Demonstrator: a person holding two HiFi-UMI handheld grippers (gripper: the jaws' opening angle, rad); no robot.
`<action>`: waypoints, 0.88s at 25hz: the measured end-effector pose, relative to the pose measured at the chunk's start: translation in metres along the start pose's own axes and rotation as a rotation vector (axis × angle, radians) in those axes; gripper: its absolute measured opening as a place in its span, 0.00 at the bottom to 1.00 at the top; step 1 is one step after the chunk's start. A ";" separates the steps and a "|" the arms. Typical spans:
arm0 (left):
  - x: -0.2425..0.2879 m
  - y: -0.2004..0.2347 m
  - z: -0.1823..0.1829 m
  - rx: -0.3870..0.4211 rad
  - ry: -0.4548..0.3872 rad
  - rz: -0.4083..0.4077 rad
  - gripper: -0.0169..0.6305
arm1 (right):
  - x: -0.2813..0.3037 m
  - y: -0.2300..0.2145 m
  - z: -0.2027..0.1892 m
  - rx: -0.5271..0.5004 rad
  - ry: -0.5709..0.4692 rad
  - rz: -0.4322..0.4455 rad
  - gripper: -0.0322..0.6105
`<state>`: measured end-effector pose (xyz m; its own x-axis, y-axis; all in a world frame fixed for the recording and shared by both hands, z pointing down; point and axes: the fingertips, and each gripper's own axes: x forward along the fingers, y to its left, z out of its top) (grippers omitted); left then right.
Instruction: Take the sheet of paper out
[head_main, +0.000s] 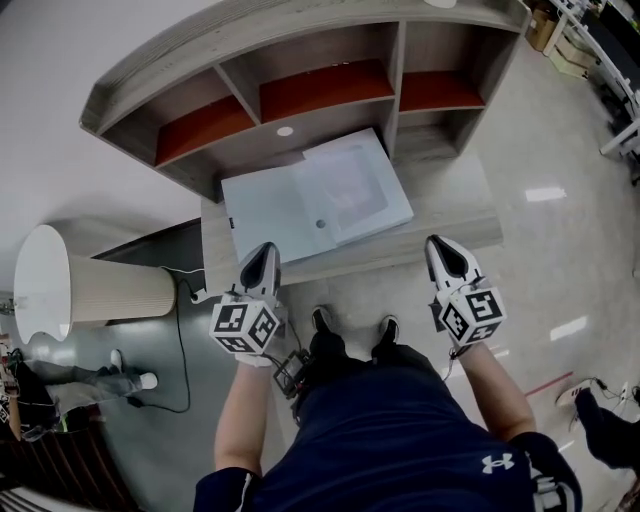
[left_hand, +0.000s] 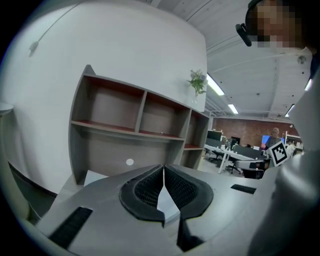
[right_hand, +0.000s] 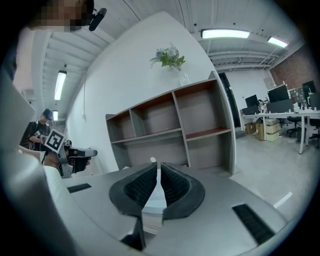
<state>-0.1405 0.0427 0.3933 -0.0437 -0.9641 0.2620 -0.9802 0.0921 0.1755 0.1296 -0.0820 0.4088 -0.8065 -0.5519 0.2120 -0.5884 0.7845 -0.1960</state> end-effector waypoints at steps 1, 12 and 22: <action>0.007 0.005 -0.002 -0.005 0.008 -0.014 0.05 | 0.003 -0.002 -0.002 0.002 0.003 -0.016 0.07; 0.107 0.069 -0.011 -0.045 0.112 -0.191 0.05 | 0.074 0.010 -0.020 0.028 0.033 -0.188 0.07; 0.200 0.101 -0.052 -0.227 0.305 -0.318 0.05 | 0.131 0.017 -0.045 0.095 0.113 -0.257 0.07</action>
<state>-0.2387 -0.1282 0.5131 0.3430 -0.8394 0.4216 -0.8672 -0.1104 0.4856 0.0166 -0.1287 0.4768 -0.6219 -0.6899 0.3705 -0.7795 0.5904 -0.2093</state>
